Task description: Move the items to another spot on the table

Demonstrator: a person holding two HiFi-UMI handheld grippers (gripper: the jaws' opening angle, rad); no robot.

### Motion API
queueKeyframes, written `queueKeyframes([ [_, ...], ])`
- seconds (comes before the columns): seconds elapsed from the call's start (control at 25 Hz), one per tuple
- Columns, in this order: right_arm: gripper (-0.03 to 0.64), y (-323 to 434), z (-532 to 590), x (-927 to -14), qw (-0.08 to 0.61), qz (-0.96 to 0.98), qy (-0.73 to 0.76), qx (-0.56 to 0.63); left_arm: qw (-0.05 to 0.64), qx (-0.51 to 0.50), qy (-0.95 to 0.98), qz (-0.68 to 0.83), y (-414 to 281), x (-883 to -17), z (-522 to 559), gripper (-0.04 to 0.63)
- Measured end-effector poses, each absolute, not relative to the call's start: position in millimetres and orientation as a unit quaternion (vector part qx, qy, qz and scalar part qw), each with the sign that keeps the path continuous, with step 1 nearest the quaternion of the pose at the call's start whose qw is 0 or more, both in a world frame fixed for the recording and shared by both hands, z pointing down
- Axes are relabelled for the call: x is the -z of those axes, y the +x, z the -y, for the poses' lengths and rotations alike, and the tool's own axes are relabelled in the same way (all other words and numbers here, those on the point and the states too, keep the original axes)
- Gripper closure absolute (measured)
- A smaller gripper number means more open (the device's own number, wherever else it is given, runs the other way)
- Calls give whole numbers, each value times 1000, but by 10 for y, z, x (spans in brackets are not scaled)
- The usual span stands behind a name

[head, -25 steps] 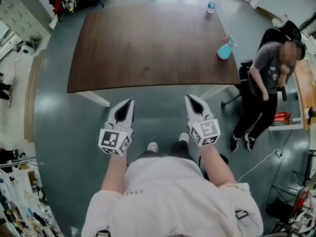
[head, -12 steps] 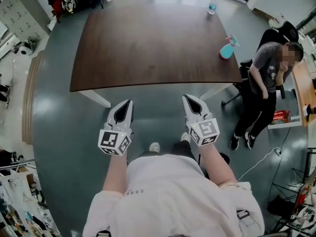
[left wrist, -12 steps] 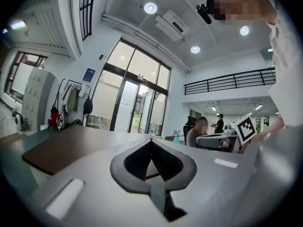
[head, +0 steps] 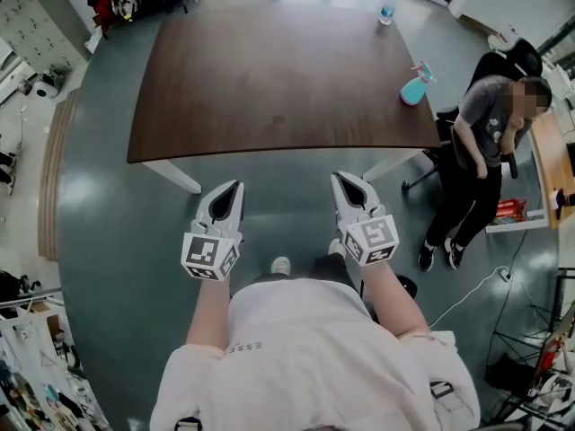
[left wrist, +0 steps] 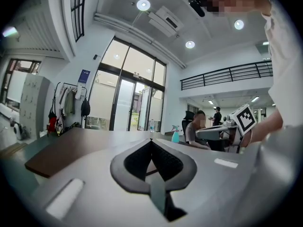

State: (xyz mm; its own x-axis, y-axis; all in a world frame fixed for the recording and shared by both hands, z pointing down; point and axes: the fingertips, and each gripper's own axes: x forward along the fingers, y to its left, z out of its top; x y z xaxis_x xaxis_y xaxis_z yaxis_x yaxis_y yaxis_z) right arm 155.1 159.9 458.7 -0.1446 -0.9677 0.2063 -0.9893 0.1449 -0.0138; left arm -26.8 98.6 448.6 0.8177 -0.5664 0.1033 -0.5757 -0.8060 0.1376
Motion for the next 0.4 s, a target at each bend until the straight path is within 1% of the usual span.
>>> queueKeyframes([
  [0.2,626,1517,-1629,-4567,76,755,647,-72,41,-35,956,290,-212,-4424,-1059,578],
  [0.4,626,1448,-1637,-4600,80,757,645,-70,36,-28,959,281,-228,-4425,-1093,578],
])
